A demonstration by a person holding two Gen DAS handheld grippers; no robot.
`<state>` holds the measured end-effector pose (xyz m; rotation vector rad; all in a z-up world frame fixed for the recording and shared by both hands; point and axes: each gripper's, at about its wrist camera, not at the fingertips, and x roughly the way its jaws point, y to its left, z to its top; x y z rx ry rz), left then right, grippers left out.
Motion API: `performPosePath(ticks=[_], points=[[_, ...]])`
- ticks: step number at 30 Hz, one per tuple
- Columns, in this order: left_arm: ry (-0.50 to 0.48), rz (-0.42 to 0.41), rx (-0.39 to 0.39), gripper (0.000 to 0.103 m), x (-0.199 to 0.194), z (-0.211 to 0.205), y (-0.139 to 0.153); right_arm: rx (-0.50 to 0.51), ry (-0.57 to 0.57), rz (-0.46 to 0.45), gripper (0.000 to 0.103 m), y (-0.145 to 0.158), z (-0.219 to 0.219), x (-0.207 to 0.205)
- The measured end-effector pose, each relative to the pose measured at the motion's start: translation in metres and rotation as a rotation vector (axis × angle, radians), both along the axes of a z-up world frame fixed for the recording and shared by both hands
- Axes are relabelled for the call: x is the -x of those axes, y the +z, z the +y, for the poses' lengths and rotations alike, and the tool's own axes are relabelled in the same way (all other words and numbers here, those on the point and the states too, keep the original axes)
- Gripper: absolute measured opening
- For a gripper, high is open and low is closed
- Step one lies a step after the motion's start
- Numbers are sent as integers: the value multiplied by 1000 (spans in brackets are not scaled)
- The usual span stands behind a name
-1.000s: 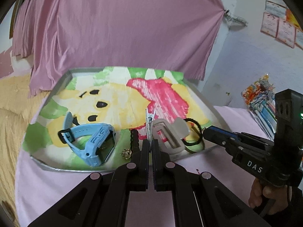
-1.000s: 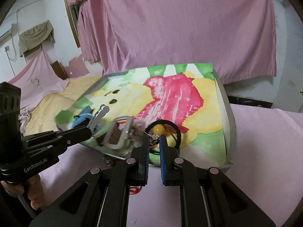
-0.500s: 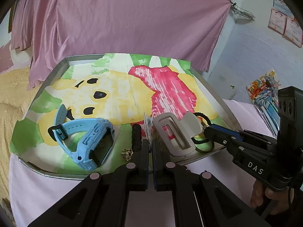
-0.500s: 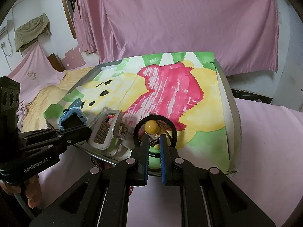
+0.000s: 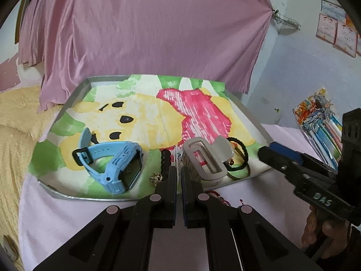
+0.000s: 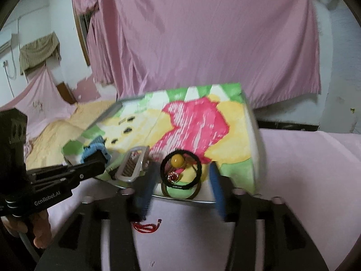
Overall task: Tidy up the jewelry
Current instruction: 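Withdraw both tools and reach toward the red string bracelet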
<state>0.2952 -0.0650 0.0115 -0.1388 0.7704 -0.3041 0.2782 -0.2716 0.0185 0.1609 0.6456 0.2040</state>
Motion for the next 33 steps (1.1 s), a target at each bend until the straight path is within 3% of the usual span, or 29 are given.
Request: performPosePath(ticks=[2, 5, 8, 10, 12, 14, 16, 21, 25, 33], points=[[5, -20, 5, 5, 7, 3, 3, -8, -11, -42, 54, 6, -2, 11], [9, -54, 15, 8, 18, 6, 7, -20, -24, -95, 64, 11, -4, 26], [13, -89, 35, 29, 29, 10, 11, -30, -33, -140, 69, 16, -4, 40], [18, -120, 67, 52, 37, 15, 14, -32, -41, -161, 75, 17, -3, 48], [36, -155, 97, 65, 45, 21, 17, -39, -50, -188, 76, 18, -3, 58], [46, -182, 111, 67, 51, 24, 20, -37, -61, -217, 79, 20, -3, 66], [53, -203, 108, 76, 58, 27, 23, -29, -74, -251, 91, 21, -3, 75], [76, -292, 108, 97, 79, 34, 28, -16, -95, -310, 94, 24, -2, 95], [106, -368, 97, 102, 97, 39, 30, -3, -100, -336, 101, 26, -2, 112], [82, -444, 13, 102, 124, 37, 28, 7, -122, -365, 101, 26, -4, 137]])
